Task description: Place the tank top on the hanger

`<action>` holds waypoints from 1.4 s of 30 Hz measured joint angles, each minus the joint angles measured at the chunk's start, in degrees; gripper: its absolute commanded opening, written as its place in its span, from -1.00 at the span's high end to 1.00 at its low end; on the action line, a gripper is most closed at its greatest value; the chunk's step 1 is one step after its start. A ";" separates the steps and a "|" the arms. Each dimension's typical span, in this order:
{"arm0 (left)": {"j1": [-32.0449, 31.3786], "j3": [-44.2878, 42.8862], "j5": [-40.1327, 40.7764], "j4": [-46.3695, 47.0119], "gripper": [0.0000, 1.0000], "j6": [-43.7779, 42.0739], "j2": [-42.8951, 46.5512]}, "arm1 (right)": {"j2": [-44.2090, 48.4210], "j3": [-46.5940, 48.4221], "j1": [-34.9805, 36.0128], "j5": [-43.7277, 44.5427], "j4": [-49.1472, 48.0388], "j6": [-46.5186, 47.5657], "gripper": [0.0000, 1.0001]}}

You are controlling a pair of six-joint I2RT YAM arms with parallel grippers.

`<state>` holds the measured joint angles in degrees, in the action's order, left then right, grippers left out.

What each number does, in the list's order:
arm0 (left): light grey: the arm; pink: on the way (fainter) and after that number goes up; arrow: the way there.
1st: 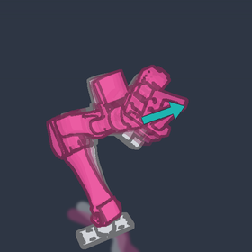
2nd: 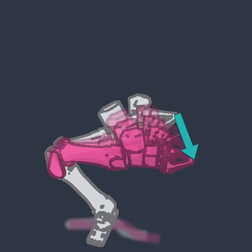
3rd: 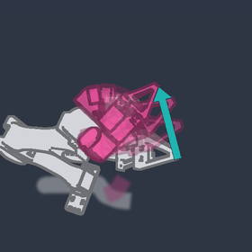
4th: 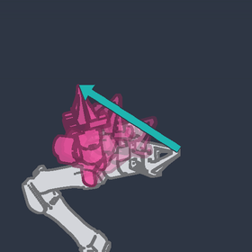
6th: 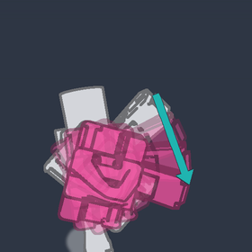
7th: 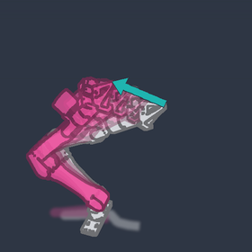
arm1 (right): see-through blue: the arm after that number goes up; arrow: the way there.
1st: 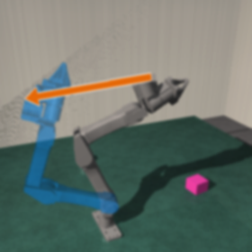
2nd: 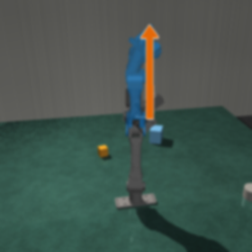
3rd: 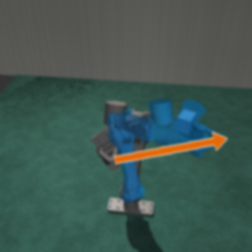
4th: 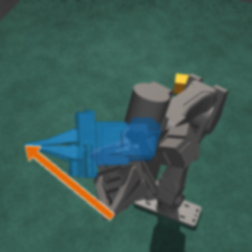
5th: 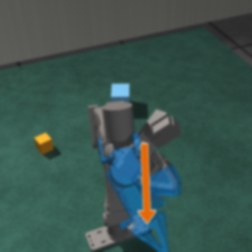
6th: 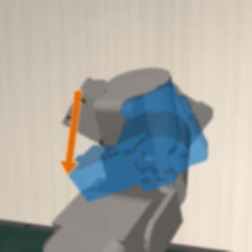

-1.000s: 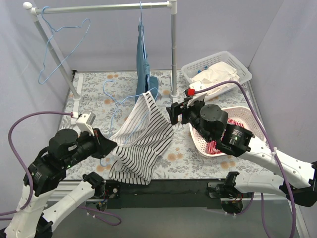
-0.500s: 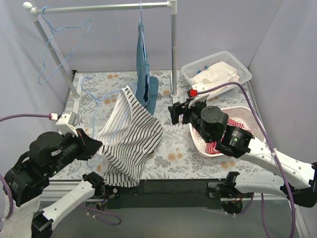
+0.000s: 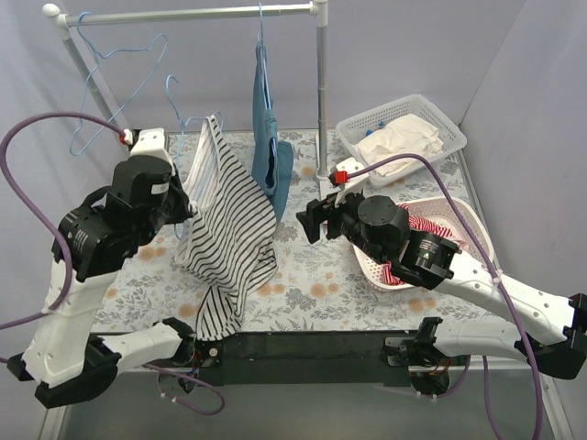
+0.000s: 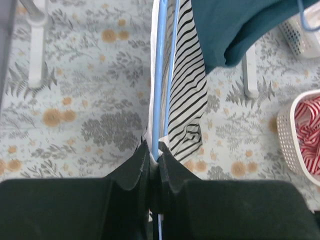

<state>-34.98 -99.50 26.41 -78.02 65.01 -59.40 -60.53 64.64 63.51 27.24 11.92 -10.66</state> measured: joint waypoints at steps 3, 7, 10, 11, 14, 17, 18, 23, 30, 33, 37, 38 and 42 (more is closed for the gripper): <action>-0.02 -5.60 2.56 1.66 1.00 -3.74 -4.55 | 0.02 0.02 0.00 -1.18 0.35 -0.28 -0.74; -0.02 -11.50 5.66 5.31 1.00 -8.74 -8.59 | -0.17 0.50 -0.02 -3.50 0.94 -0.61 -0.74; -0.02 -15.23 8.09 8.55 1.00 -13.07 -11.34 | -1.16 2.34 -0.02 -5.35 1.79 -0.76 -0.74; -0.02 -16.72 8.76 9.03 1.00 -14.08 -12.46 | -1.53 2.93 0.00 -5.73 1.86 -0.76 -0.74; -0.02 -21.29 11.39 12.39 1.00 -17.92 -16.24 | -1.88 3.52 0.00 -6.69 1.92 -0.96 -0.74; -0.02 -22.10 13.86 15.15 1.00 -21.46 -17.84 | -1.88 3.52 -0.02 -7.30 2.19 -1.25 -0.74; -0.02 -22.23 14.69 15.82 1.00 -22.47 -18.12 | -1.88 3.52 -0.02 -7.48 2.27 -1.27 -0.74; -0.02 -22.27 18.53 17.57 1.00 -25.97 -17.42 | -1.88 3.52 -0.02 -7.93 3.21 -1.51 -0.74; -0.02 -19.54 19.23 17.20 1.00 -26.29 -13.51 | -1.88 3.43 0.00 -8.61 3.43 -1.97 -0.74; 0.00 -17.73 17.90 17.22 1.00 -25.68 -12.68 | -1.88 2.93 0.00 -9.84 3.43 -2.73 -0.74; 2.16 -15.91 13.46 17.99 1.00 -25.16 -13.84 | -1.88 1.18 0.00 -12.48 3.34 -4.04 -0.73; 3.74 -15.63 11.32 18.40 1.00 -25.11 -14.56 | -1.81 0.63 -0.02 -13.03 3.39 -4.26 -0.73; 9.46 -14.43 4.22 19.41 1.00 -24.55 -17.53 | -1.07 -3.34 0.00 -16.09 3.56 -5.70 -0.73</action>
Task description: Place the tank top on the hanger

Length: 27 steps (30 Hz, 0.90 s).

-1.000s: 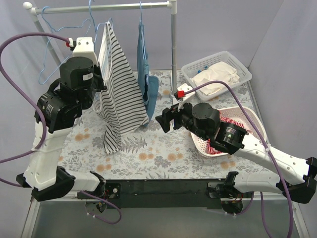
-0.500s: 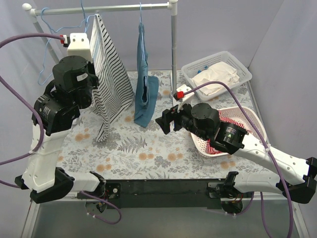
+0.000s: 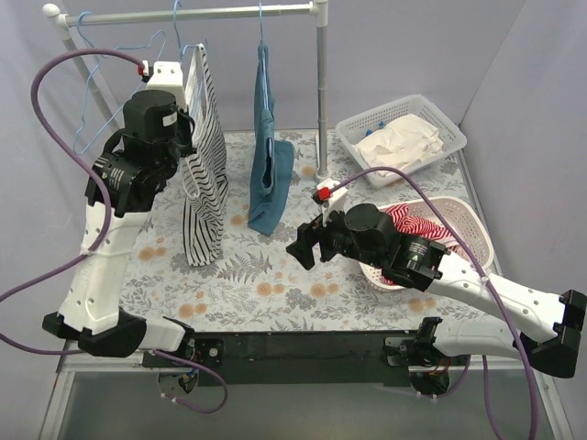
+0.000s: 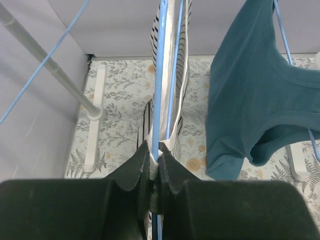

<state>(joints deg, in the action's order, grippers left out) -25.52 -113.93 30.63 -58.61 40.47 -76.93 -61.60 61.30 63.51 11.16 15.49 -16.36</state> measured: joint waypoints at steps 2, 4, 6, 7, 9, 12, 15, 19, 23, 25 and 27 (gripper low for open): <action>1.77 0.09 -2.64 0.35 1.00 0.26 -1.11 | 0.44 -1.73 -0.02 -1.46 0.37 -0.55 -0.72; 4.04 0.09 -6.54 0.83 1.00 0.48 -2.08 | 1.14 -3.23 -0.02 -2.86 0.72 -1.38 -0.72; 6.19 -0.52 -9.66 1.09 1.00 0.70 -2.99 | 2.19 -4.81 0.00 -4.15 0.85 -1.99 -0.72; 6.93 -1.25 -10.78 1.11 1.00 0.74 -3.56 | 2.80 -5.57 0.00 -4.66 0.94 -2.45 -0.71; 8.96 -4.44 -13.40 1.22 1.00 1.14 -5.79 | 4.31 -7.39 0.00 -5.64 0.76 -3.34 -0.71; 11.34 -8.24 -17.05 1.86 1.00 1.84 -8.96 | 6.93 -10.43 -0.02 -7.23 0.63 -4.66 -0.71; 12.90 -10.12 -19.93 2.43 1.00 2.47 -11.43 | 9.27 -13.11 -0.02 -8.81 0.90 -5.86 -0.70; 14.67 -10.75 -23.12 3.04 1.00 3.43 -14.27 | 12.09 -15.54 -0.02 -10.91 1.29 -6.86 -0.70; 16.96 -10.27 -26.29 3.39 1.00 4.07 -16.09 | 14.05 -16.81 0.00 -12.20 1.55 -7.50 -0.69; 18.40 -9.90 -27.65 3.74 1.00 4.39 -16.46 | 14.80 -17.49 0.00 -12.72 1.70 -7.54 -0.69; 19.65 -8.61 -29.18 4.39 1.00 4.74 -16.37 | 15.26 -18.12 0.00 -13.03 1.81 -7.54 -0.69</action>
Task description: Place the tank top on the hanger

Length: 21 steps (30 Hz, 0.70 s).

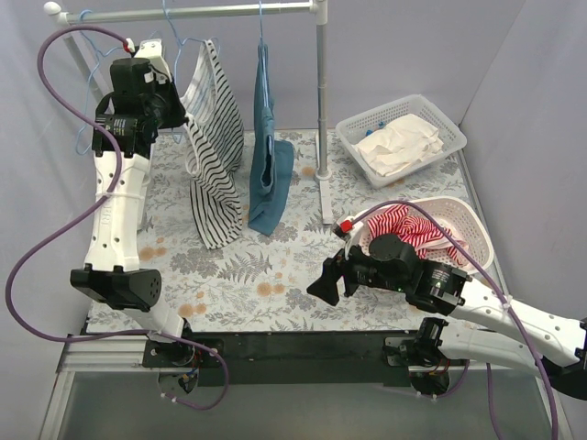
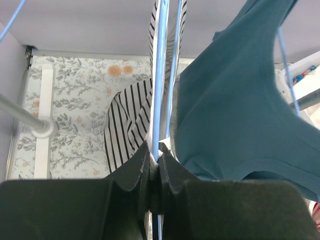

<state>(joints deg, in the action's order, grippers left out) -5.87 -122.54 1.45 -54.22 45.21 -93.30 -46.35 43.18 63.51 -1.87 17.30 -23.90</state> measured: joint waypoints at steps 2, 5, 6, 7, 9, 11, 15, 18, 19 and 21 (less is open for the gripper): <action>1.05 2.01 -1.09 0.70 1.00 0.26 0.20 | 0.28 -0.44 0.00 -0.09 0.35 -0.02 -0.69; 1.68 4.74 -1.99 1.33 0.64 0.74 0.20 | 0.92 -1.01 -0.02 -0.04 1.25 0.04 -0.69; 1.68 5.25 -2.21 1.57 0.14 0.92 0.20 | 1.05 -1.01 0.00 0.00 1.44 0.07 -0.70; 1.68 5.49 -2.38 1.70 -0.13 0.92 0.20 | 1.20 -1.01 0.00 0.09 1.53 0.13 -0.70; 1.68 5.51 -2.56 2.01 -0.75 1.22 0.28 | 1.51 -1.01 0.00 0.39 2.03 0.31 -0.72; 1.66 5.49 -2.58 2.34 -0.96 1.68 0.85 | 1.77 -1.01 -0.02 0.83 2.49 0.57 -0.75; 1.68 5.18 -1.46 2.49 -0.96 3.41 3.39 | 2.08 -0.98 -0.02 2.78 3.41 1.46 -0.79; 1.70 5.05 -3.50 3.58 -0.96 5.22 6.80 | 2.56 -0.98 -0.02 4.52 4.28 2.01 -0.82; 1.77 5.07 -4.90 4.15 -0.96 5.99 8.35 | 2.75 -0.96 -0.02 5.11 4.55 2.23 -0.82; 1.66 5.14 -8.50 5.88 -0.96 7.61 11.69 | 3.04 -0.79 0.00 6.54 5.38 2.69 -0.83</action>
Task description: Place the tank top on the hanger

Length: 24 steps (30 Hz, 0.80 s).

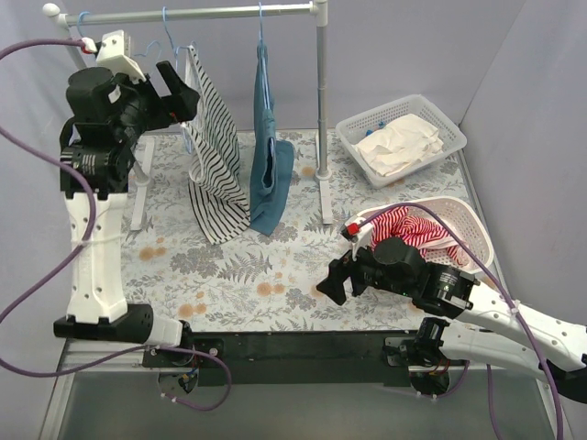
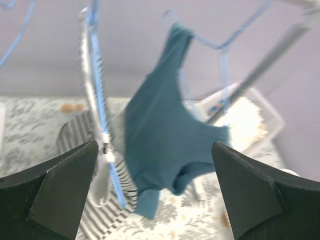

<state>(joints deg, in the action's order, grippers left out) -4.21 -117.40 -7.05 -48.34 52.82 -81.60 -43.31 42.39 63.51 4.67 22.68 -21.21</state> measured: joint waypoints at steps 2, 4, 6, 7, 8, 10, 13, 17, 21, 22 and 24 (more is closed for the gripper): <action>-0.92 0.70 -2.75 1.81 -0.96 1.51 3.41 | 0.17 0.22 0.00 1.33 0.48 0.26 -0.83; -3.34 1.51 -4.76 3.54 -0.96 2.69 6.40 | 0.44 0.26 -0.02 2.80 0.79 0.39 -0.84; -8.24 1.75 -4.96 4.72 -0.96 3.41 8.17 | 0.72 0.26 -0.02 4.20 1.27 0.37 -0.86; -11.74 1.90 -4.76 5.18 -0.96 3.67 8.55 | 0.90 0.26 0.00 4.94 1.38 0.24 -0.87; -15.32 2.36 -4.28 5.73 -0.96 3.96 8.81 | 1.14 0.24 0.00 5.81 1.46 0.09 -0.88; -21.97 5.29 -3.23 7.43 -0.97 4.50 9.62 | 1.86 0.02 0.00 7.32 1.64 -0.52 -0.88; -29.44 15.08 0.28 9.49 -0.96 6.19 11.98 | 3.72 -1.46 0.00 9.62 1.84 -2.36 -0.92; -47.25 30.71 10.91 10.58 -0.96 9.29 13.90 | 6.93 -4.90 0.00 12.63 3.19 -5.57 -0.97; -60.48 47.41 18.23 12.87 -0.96 14.91 16.76 | 9.62 -6.14 -0.02 16.06 6.03 -8.74 -0.97; -61.72 50.36 18.99 12.83 -0.96 16.22 17.77 | 10.08 -6.16 -0.02 16.81 6.36 -9.31 -0.97; -64.08 56.48 21.90 13.86 -0.96 19.65 20.24 | 11.08 -6.21 -0.02 18.71 7.23 -10.73 -0.97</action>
<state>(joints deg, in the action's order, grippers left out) -68.29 -60.93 14.85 -34.48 72.47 -61.36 -32.23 36.18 63.48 23.38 29.91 -31.94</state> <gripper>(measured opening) 0.981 0.985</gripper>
